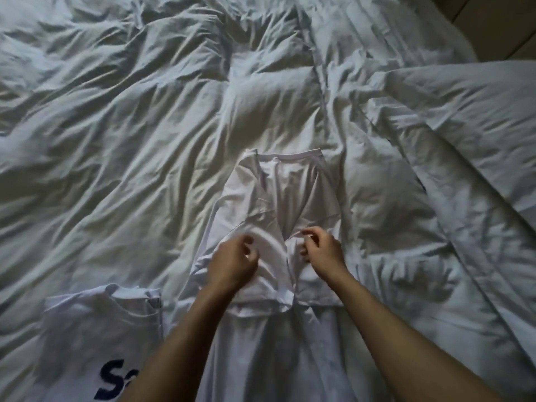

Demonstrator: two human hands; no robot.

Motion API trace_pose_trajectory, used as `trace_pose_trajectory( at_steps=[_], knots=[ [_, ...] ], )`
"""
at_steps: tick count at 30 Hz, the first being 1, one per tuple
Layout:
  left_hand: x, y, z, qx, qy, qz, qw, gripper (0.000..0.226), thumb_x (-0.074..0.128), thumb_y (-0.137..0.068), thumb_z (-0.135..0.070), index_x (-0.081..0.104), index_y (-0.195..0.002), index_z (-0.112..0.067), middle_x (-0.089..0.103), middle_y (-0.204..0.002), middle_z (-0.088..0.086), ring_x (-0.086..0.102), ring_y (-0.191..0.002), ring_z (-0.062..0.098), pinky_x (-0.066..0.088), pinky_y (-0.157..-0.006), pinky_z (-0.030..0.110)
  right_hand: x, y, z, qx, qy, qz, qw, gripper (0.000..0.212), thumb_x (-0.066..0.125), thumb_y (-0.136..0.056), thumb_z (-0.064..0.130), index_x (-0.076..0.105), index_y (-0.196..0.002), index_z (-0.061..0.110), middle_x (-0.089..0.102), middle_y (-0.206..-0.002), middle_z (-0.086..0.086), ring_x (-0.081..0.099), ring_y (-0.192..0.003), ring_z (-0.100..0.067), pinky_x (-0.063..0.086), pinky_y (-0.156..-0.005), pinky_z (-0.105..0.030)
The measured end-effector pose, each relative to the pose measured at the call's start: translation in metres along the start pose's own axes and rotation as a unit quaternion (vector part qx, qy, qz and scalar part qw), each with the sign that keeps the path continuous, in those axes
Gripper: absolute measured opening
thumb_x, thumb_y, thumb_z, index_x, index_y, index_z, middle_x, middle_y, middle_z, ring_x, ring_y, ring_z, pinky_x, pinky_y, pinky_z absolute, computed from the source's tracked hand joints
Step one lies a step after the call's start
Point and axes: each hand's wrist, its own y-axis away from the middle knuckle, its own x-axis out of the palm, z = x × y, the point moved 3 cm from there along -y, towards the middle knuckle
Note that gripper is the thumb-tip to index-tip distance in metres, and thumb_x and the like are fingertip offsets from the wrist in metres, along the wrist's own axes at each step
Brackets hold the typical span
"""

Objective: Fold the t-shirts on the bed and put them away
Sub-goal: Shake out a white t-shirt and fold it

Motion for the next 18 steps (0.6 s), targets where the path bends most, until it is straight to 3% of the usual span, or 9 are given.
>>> trace_pose_trajectory(
  at_steps=[2,5,8,11,13,15,18],
  knots=[
    [0.000,-0.013,0.013,0.020,-0.040,-0.054,0.998,0.032,0.061,-0.089,-0.028,0.066,-0.119,-0.019,0.069,-0.111,0.006,0.065,-0.103,0.028,0.051,-0.085,0.038,-0.009,-0.015,-0.009,-0.025,0.115,-0.041,0.992,0.025,0.054,-0.095,0.014,0.065,-0.117,0.017,0.067,-0.107,-0.009,0.066,-0.095,-0.028,0.053,-0.085,-0.041],
    [0.007,-0.033,0.010,0.108,-0.100,-0.068,0.987,0.042,0.062,-0.090,-0.027,0.059,-0.131,-0.021,0.061,-0.116,0.009,0.058,-0.106,0.034,0.052,-0.081,0.044,-0.010,-0.035,-0.007,-0.091,0.227,0.001,0.970,0.037,0.060,-0.092,0.017,0.061,-0.129,0.020,0.055,-0.121,-0.008,0.059,-0.106,-0.029,0.049,-0.088,-0.038],
    [0.017,-0.057,-0.003,0.208,-0.160,-0.107,0.959,0.053,0.069,-0.087,-0.028,0.055,-0.137,-0.019,0.058,-0.126,0.011,0.054,-0.110,0.036,0.053,-0.078,0.044,-0.005,-0.053,0.001,-0.209,0.348,0.009,0.914,0.045,0.065,-0.090,0.028,0.057,-0.135,0.029,0.043,-0.141,-0.003,0.042,-0.127,-0.027,0.042,-0.101,-0.039],
    [0.018,-0.089,-0.010,0.167,-0.149,-0.119,0.967,0.064,0.067,-0.087,-0.043,0.047,-0.144,-0.021,0.051,-0.135,0.010,0.048,-0.119,0.035,0.051,-0.084,0.045,-0.004,-0.074,0.001,-0.233,0.434,0.038,0.869,0.048,0.062,-0.091,0.042,0.054,-0.137,0.034,0.033,-0.151,-0.003,0.028,-0.137,-0.027,0.030,-0.108,-0.040],
    [0.018,-0.108,-0.011,0.104,-0.152,-0.113,0.976,0.064,0.062,-0.087,-0.055,0.046,-0.140,-0.023,0.050,-0.131,0.008,0.048,-0.119,0.032,0.049,-0.085,0.045,-0.008,-0.087,-0.003,-0.210,0.445,0.022,0.870,0.052,0.060,-0.090,0.048,0.049,-0.139,0.034,0.036,-0.145,-0.006,0.032,-0.132,-0.028,0.032,-0.108,-0.042],
    [0.017,-0.121,-0.007,0.080,-0.148,-0.122,0.978,0.052,0.061,-0.086,-0.057,0.055,-0.122,-0.021,0.055,-0.117,0.010,0.055,-0.108,0.033,0.047,-0.083,0.043,-0.011,-0.098,-0.007,-0.186,0.442,-0.005,0.878,0.060,0.058,-0.090,0.053,0.041,-0.144,0.032,0.040,-0.137,-0.010,0.039,-0.127,-0.031,0.035,-0.107,-0.043],
    [0.009,-0.134,0.012,0.039,-0.053,-0.127,0.990,0.030,0.064,-0.088,-0.049,0.059,-0.092,-0.020,0.065,-0.090,0.005,0.064,-0.089,0.032,0.043,-0.067,0.036,-0.017,-0.114,-0.009,-0.097,0.284,-0.035,0.953,0.072,0.050,-0.094,0.056,0.018,-0.155,0.032,0.033,-0.151,-0.015,0.036,-0.137,-0.036,0.031,-0.110,-0.048]
  ],
)
